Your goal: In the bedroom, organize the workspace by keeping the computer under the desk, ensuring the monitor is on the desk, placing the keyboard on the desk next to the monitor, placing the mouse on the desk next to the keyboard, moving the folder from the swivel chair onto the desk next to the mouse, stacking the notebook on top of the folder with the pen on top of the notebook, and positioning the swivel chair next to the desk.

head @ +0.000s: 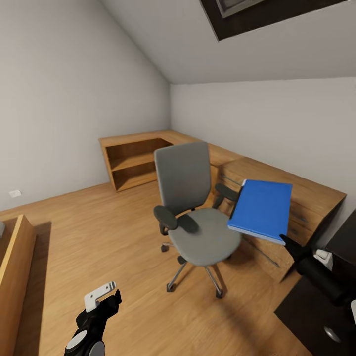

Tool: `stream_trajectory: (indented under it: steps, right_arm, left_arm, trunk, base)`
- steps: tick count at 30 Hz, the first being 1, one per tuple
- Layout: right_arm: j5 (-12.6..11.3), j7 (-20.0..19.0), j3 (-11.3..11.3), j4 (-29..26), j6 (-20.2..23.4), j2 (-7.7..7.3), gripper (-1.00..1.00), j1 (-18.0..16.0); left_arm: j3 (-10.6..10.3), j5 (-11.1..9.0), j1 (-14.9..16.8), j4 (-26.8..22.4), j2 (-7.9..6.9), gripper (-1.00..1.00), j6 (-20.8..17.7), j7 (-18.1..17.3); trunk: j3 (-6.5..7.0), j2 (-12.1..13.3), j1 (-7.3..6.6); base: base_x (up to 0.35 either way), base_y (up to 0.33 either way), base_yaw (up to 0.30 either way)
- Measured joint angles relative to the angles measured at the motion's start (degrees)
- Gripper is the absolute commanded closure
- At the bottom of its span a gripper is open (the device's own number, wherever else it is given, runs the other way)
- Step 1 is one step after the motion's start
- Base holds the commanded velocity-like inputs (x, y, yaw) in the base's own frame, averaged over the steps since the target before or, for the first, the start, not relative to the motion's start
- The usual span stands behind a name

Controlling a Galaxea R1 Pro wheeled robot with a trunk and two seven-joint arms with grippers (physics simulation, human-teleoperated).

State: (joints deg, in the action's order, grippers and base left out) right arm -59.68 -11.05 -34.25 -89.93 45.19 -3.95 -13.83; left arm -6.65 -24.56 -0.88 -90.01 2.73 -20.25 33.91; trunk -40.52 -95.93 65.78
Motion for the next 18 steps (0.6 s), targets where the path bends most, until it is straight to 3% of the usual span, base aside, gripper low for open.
stream_trajectory:
  steps: [14,18]
  right_arm:
    - [0.1,-0.5,-1.1,0.0,-0.3,0.06,1.00,0.0]
    - [0.1,-0.8,-1.7,0.0,-0.4,0.06,1.00,0.0]
  left_arm:
    - [-0.1,0.0,0.0,0.0,0.00,-1.00,0.0,0.0]
    - [-2.3,0.0,0.0,0.0,-0.04,-1.00,0.0,0.1]
  trunk:
    - [2.51,5.6,-3.08]
    - [3.23,7.2,-3.95]
  base:
    - [0.000,0.000,-0.256]
    - [0.000,0.000,-0.265]
